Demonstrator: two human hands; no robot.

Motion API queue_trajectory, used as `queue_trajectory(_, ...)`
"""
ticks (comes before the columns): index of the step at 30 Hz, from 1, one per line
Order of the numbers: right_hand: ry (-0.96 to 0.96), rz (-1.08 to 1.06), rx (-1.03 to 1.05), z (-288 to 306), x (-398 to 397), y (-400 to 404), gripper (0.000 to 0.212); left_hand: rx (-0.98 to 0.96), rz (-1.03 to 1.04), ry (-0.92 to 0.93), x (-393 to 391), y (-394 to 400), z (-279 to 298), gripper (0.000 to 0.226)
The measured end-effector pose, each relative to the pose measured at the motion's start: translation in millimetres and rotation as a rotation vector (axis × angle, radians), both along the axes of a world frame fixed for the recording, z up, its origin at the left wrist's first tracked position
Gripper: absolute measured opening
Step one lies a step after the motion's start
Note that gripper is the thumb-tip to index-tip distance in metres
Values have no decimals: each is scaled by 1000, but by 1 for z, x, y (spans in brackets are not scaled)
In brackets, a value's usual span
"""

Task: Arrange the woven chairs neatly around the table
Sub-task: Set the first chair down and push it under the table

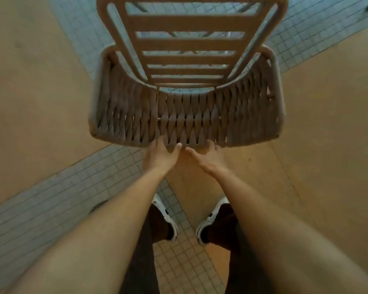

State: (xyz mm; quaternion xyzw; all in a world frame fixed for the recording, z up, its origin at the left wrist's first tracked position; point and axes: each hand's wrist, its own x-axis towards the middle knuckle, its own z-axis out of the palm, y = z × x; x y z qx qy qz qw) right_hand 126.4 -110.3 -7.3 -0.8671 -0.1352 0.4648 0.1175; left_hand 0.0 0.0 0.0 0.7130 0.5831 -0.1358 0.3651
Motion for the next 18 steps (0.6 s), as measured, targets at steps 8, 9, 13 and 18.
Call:
queue_trajectory(8, 270, -576, 160, -160, -9, 3, 98, -58, 446, -132, 11, -20, -155, 88)
queue_trajectory(9, 299, -654, 164, -180, -10, 3, 100, -76, 516, -152, 12, -20, -176, 90)
queue_trajectory(13, 375, -942, 236, -242, -12, 1, 102, -100, 768, -197, 17, -15, -242, 96)
queue_trajectory(18, 486, -1247, 471, -297, -10, 11, 72, -130, 954, -256, 24, -1, -307, 103)
